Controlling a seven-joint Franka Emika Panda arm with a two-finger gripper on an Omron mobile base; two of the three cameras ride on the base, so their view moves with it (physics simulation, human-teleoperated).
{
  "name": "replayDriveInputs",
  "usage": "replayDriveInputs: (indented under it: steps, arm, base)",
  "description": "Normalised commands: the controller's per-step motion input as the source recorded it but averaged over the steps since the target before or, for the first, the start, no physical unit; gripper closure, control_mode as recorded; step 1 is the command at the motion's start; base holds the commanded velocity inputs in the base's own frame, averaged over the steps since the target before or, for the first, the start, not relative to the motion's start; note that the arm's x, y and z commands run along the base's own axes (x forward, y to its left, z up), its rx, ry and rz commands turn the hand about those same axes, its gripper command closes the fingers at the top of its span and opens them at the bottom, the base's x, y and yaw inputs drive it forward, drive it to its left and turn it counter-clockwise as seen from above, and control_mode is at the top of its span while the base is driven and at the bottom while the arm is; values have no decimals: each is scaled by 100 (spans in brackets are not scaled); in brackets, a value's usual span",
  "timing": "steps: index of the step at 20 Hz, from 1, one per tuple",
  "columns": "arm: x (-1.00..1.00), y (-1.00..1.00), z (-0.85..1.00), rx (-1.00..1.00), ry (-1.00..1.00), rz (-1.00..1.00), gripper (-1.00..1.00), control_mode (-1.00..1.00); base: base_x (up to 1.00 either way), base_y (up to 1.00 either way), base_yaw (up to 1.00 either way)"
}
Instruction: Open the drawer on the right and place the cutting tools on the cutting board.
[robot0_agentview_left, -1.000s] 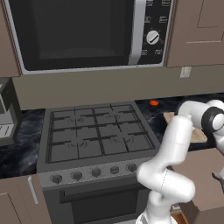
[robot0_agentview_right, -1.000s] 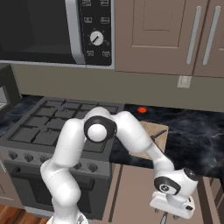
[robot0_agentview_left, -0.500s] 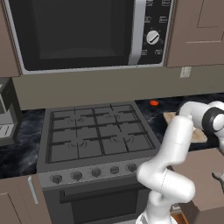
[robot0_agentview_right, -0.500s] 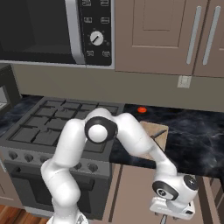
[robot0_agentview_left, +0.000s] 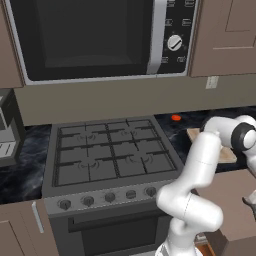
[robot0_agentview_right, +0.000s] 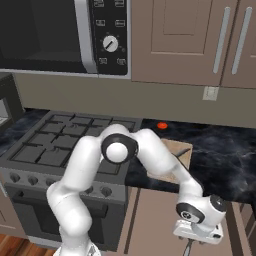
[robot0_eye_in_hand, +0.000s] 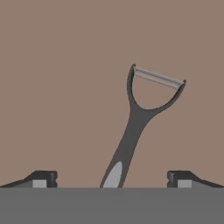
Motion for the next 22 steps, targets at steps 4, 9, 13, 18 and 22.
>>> replayDriveInputs:
  steps: [4, 9, 13, 18, 22]
  arm:
    - [8, -5, 0, 0, 0, 0, -100, -100]
    - [2, 0, -13, -2, 0, 0, -100, -100]
    - [1, 0, -20, -1, 0, 0, -100, -100]
    - [3, 4, -24, -2, 0, 0, -100, -100]
    - [0, 3, -24, -4, 0, 0, -100, -100]
  base:
    - [0, 0, 0]
    - [0, 0, 0]
    - [0, 0, 0]
    - [0, 0, 0]
    - [0, 0, 0]
